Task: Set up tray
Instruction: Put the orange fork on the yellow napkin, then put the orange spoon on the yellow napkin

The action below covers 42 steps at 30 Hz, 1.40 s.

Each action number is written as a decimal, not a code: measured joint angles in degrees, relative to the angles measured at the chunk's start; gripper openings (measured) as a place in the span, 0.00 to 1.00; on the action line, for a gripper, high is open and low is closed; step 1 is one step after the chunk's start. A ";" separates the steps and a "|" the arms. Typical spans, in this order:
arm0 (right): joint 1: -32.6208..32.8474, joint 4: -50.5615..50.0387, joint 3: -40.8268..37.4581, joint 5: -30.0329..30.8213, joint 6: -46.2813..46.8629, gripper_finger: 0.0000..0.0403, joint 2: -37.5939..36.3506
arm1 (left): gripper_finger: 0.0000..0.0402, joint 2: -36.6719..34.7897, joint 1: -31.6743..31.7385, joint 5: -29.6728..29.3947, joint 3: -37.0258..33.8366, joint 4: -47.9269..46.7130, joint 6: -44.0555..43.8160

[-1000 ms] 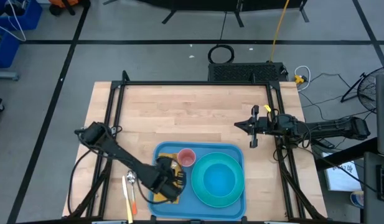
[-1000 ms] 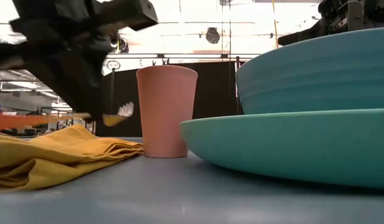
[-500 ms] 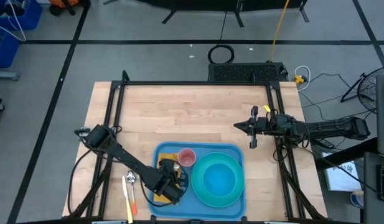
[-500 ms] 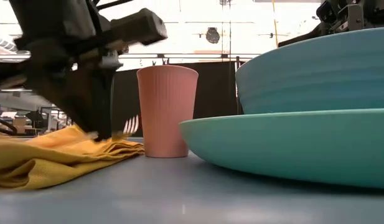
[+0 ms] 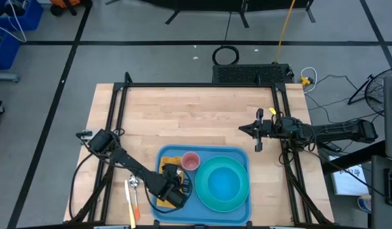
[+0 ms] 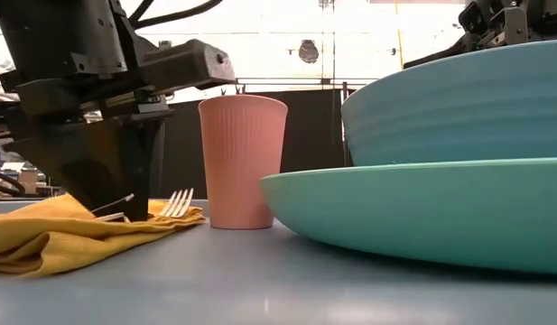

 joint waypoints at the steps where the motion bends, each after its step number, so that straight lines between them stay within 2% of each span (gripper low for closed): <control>1: 0.00 0.00 0.00 0.00 -0.01 0.00 0.00 | 0.23 -0.12 0.00 0.22 -0.01 -0.27 0.36; 5: 0.00 0.00 0.00 0.00 0.00 0.00 0.00 | 0.33 -1.54 0.00 1.26 -0.02 -1.59 1.79; 9: -0.02 -0.02 0.00 0.00 0.02 0.00 0.00 | 0.40 -3.92 -0.05 1.67 -0.02 -2.59 3.35; 12: 0.05 -0.16 0.00 0.00 0.02 0.00 0.00 | 0.42 -6.70 -0.35 4.16 -0.02 -3.71 6.61; 16: 0.07 -0.73 0.00 0.00 0.02 0.00 0.00 | 0.41 -10.84 -3.15 10.50 -0.02 -7.16 7.61; 19: 0.07 -1.36 0.00 0.00 -0.02 0.00 0.02 | 0.38 -13.05 -7.93 11.08 0.00 -11.45 4.20; 21: 0.07 -1.62 0.00 0.02 -0.07 0.00 0.00 | 0.37 -13.95 -11.91 9.87 0.00 -15.59 -2.29; 24: 0.07 -1.79 0.00 0.06 -0.07 0.00 0.02 | 0.37 -13.88 -18.57 10.28 -0.11 -20.60 -16.47; 26: 0.07 -1.77 0.00 0.07 -0.13 0.00 0.04 | 0.39 -12.69 -21.09 11.62 -0.11 -19.47 -17.76; 29: 0.07 -1.67 0.00 0.09 -0.05 0.00 0.07 | 0.43 -10.16 -21.00 11.89 -0.11 -18.60 -17.12; 31: 0.07 -1.62 0.00 0.11 -0.04 0.00 0.11 | 0.47 -8.95 -19.50 14.99 -0.11 -19.39 -16.96; 37: 0.07 -1.51 0.00 0.15 0.00 0.00 0.13 | 0.59 -7.09 -18.78 19.32 -0.29 -22.60 -18.50; 42: 0.07 -1.66 0.00 0.17 0.00 0.00 0.13 | 0.63 -7.13 -19.08 20.84 -3.27 -21.22 -19.24</control>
